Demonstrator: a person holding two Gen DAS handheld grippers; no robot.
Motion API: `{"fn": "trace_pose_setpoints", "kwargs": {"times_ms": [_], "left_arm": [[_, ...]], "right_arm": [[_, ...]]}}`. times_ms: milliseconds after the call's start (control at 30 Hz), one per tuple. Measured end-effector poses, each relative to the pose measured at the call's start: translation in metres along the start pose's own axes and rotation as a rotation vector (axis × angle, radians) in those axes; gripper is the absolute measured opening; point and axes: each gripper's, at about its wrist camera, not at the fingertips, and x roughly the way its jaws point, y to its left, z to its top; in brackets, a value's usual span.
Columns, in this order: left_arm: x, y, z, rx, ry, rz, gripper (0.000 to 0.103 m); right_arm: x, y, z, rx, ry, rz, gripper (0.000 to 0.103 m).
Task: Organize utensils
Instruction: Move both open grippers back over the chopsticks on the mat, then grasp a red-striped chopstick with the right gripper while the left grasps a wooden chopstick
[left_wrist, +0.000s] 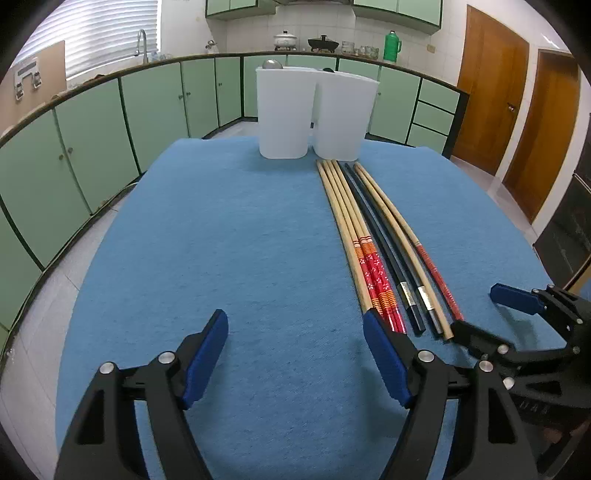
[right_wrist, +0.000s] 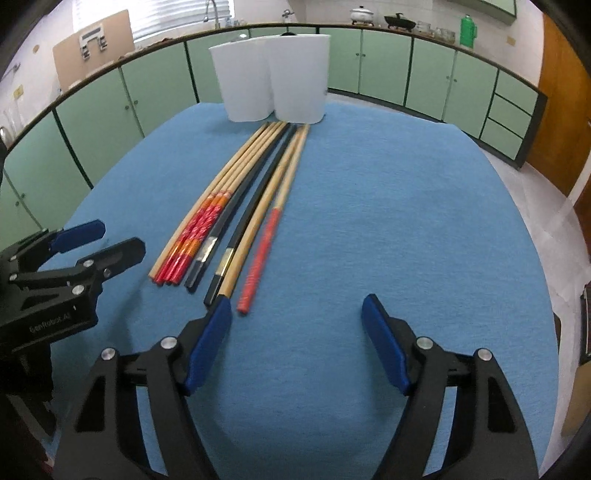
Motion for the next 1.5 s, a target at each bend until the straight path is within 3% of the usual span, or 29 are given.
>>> {"fn": "trace_pose_setpoints", "kwargs": {"times_ms": [200, 400, 567, 1067, 1267, 1433, 1500], "left_arm": [[-0.002, 0.003, -0.004, -0.005, 0.002, -0.006, 0.075], [-0.003, -0.007, -0.006, 0.031, 0.011, -0.030, 0.075], [0.003, -0.016, -0.008, 0.058, 0.035, -0.045, 0.076], [0.004, 0.001, -0.006, 0.009, 0.054, 0.037, 0.079], [0.003, 0.006, -0.004, -0.017, 0.040, 0.026, 0.079], [0.003, 0.004, -0.004, -0.023, 0.040, -0.012, 0.079], [0.005, 0.001, -0.006, -0.016, 0.047, -0.023, 0.079]], "right_arm": [[0.000, -0.003, 0.003, 0.026, -0.002, -0.043, 0.062], [-0.003, -0.004, 0.003, 0.049, -0.009, 0.022, 0.052], [-0.001, -0.005, 0.004, 0.059, -0.014, 0.032, 0.052], [-0.004, -0.003, -0.001, 0.035, -0.021, 0.037, 0.049], [-0.002, 0.007, 0.001, 0.004, -0.023, 0.022, 0.037], [-0.001, 0.014, 0.002, -0.033, -0.021, 0.022, 0.007], [-0.002, 0.013, 0.002, -0.030, -0.023, 0.022, 0.007]]}}
